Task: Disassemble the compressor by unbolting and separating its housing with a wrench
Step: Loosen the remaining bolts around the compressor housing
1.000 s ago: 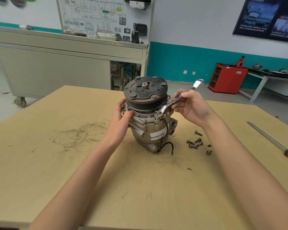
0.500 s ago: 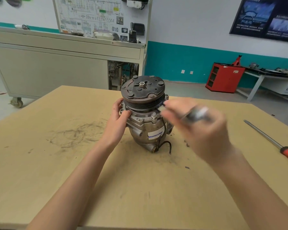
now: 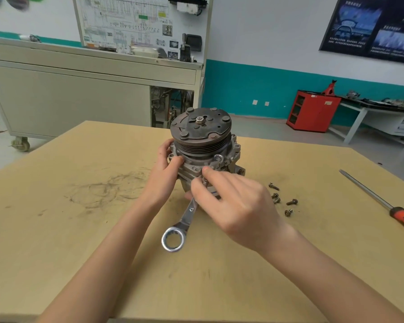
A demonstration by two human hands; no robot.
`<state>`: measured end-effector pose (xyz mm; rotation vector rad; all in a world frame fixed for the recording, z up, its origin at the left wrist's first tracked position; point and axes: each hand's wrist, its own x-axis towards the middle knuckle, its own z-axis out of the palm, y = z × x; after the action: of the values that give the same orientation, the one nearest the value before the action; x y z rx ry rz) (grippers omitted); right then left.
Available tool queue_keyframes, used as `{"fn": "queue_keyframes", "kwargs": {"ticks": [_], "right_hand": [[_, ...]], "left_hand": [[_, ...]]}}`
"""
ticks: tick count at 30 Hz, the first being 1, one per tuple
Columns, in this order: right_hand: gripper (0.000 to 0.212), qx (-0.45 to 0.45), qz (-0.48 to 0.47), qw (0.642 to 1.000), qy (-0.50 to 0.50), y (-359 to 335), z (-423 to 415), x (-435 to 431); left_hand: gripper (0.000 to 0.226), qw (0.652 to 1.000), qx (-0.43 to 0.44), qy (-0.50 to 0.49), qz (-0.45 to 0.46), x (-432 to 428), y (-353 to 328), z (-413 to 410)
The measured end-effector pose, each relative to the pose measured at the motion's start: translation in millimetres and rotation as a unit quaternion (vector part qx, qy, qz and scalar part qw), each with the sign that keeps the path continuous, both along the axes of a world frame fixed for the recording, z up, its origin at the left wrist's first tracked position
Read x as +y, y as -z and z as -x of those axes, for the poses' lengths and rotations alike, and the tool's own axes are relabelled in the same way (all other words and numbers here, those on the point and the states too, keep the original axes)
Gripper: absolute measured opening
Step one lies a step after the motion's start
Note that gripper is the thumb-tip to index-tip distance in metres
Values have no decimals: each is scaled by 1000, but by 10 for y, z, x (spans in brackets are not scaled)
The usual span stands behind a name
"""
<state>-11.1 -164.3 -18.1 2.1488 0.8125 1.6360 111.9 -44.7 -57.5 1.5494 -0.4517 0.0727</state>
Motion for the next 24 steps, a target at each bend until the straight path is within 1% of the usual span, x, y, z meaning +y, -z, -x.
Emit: {"fn": "queue_keyframes", "kwargs": {"ticks": [5, 8, 9, 11, 12, 14, 16, 19, 21, 24], "right_hand": [[20, 17, 2, 1000, 12, 85, 0, 53], [24, 15, 3, 999, 28, 129, -46, 134], [22, 13, -5, 999, 31, 128, -70, 156], [6, 9, -40, 999, 27, 110, -104, 171], [7, 7, -68, 998, 13, 102, -107, 152], [18, 6, -126, 991, -33, 92, -89, 56], [30, 8, -186, 980, -71, 103, -29, -85], [38, 53, -249, 962, -102, 211, 50, -347], [35, 109, -288, 942, -130, 282, 87, -514], [20, 172, -348, 902, -188, 223, 116, -667]], "left_hand": [[42, 1000, -10, -4, -5, -10, -2, -10], [42, 1000, -14, -13, -16, -21, -8, -27], [42, 999, -16, -17, -24, -21, -16, -34], [41, 999, -17, -17, -29, -14, -27, -33], [41, 1000, -16, -13, -23, -13, -25, -30], [42, 1000, -11, -7, -12, -4, -11, -18], [42, 1000, -5, -3, -9, 0, -6, -13], [42, 1000, -1, 4, -6, 2, -4, -21], [42, 1000, 1, 6, -3, -1, -6, -21], [44, 1000, 5, 3, -4, -1, -1, -34]]}}
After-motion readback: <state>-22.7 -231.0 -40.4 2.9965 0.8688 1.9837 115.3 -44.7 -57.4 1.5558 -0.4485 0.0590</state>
